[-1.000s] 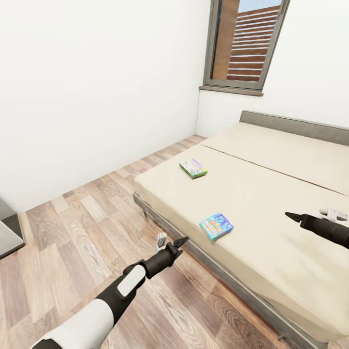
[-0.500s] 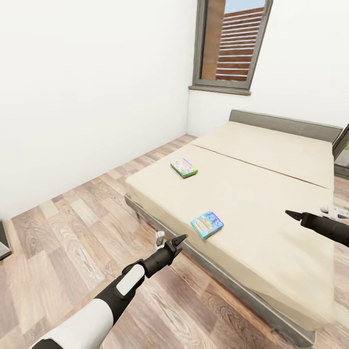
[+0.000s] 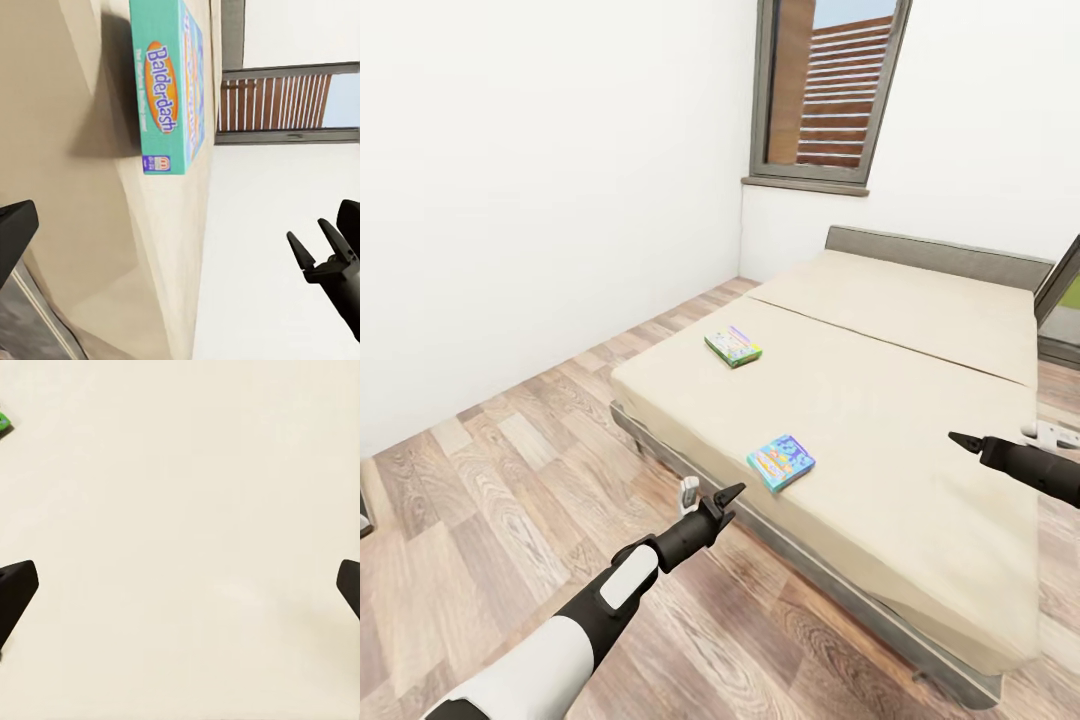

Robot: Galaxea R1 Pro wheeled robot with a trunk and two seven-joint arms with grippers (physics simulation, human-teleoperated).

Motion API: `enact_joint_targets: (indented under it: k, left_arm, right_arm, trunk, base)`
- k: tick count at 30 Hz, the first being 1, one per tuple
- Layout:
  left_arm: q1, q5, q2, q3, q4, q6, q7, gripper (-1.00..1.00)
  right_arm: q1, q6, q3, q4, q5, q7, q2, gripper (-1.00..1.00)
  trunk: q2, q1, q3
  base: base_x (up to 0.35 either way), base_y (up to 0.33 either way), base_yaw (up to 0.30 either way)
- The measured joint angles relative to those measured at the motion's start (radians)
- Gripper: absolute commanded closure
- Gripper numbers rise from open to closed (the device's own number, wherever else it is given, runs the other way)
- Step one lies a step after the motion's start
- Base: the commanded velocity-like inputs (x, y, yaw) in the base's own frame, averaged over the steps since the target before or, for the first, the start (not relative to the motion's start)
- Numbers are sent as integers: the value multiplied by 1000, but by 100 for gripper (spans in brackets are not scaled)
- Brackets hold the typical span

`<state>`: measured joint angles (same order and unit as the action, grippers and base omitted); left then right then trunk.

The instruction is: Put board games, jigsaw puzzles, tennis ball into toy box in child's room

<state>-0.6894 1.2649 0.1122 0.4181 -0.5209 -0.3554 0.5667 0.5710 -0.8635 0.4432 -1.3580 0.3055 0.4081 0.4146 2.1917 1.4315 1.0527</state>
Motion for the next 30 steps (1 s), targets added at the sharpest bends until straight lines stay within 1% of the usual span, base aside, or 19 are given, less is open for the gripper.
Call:
enact_joint_targets:
  k: [13, 16, 21, 30]
  left_arm:
    - [-7, 0, 0, -2, 1, -2, -8, -100]
    - [-19, -1, 0, -11, 3, -2, -10, -100]
    - [-39, -2, 1, -36, 18, -4, -14, -100]
    - [-64, -2, 1, -52, 47, -5, -18, -100]
  right_arm:
    - [-6, -1, -1, -16, 0, 0, -3, -100]
    - [-6, -1, -1, -19, 0, 0, -3, -100]
    - [-7, -1, -1, -23, 0, 0, -4, -100]
    - [-9, -2, -1, -31, 0, 0, -5, -100]
  trunk:
    - [0, 0, 0]
    - [0, 0, 0]
    - [0, 0, 0]
    - [0, 0, 0]
  base:
    - [0, 0, -7]
    - [0, 0, -2]
    - [0, 0, -1]
    - [0, 0, 0]
